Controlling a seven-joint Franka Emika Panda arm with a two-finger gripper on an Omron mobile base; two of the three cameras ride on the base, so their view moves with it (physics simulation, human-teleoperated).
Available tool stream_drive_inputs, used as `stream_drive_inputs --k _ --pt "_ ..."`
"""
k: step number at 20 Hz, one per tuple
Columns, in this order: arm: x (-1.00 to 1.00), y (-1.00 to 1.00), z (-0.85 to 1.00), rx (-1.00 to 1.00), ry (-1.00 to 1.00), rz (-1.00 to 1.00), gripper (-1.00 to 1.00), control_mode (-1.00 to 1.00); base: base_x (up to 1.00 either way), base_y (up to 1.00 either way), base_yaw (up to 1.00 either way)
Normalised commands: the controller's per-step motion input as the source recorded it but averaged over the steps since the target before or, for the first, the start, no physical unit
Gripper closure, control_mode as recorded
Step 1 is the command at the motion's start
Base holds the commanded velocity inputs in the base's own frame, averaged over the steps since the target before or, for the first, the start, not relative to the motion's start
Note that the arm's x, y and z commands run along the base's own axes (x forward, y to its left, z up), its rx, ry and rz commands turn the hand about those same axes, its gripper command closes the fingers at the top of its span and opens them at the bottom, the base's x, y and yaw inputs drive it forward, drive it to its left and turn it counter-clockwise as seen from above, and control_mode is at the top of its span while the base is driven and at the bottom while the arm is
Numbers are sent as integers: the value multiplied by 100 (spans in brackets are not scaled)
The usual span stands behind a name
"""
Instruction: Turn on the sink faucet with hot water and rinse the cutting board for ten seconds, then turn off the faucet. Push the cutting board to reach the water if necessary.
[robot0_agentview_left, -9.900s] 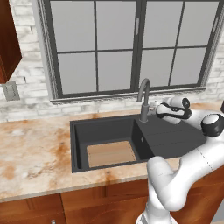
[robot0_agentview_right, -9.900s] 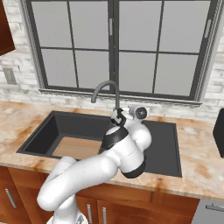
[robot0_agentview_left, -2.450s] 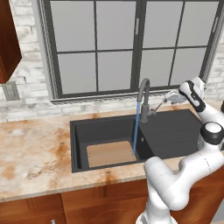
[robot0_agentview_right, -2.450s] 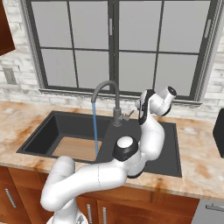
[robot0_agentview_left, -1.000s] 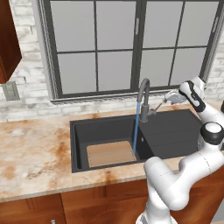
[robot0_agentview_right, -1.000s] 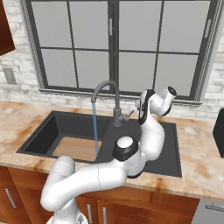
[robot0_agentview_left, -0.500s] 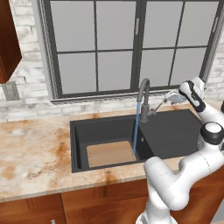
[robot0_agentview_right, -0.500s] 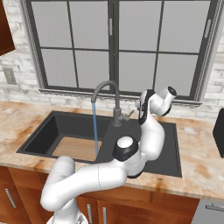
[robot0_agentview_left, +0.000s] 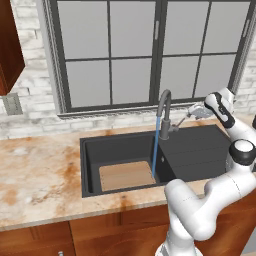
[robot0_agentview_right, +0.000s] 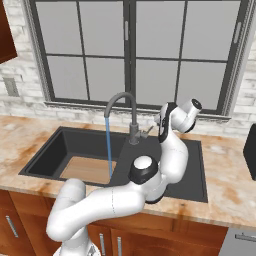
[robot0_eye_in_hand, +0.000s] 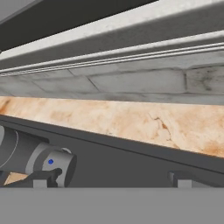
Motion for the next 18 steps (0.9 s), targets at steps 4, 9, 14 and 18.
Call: stream_drive_inputs --k 4,9,14,18 --pt "0 0 0 0 0 0 -100 -100 0 0 0" --pt "0 0 0 0 0 0 -100 -100 0 0 0" --pt "0 0 0 0 0 0 -100 -100 0 0 0" --pt "0 0 0 0 0 0 -100 -100 0 0 0"
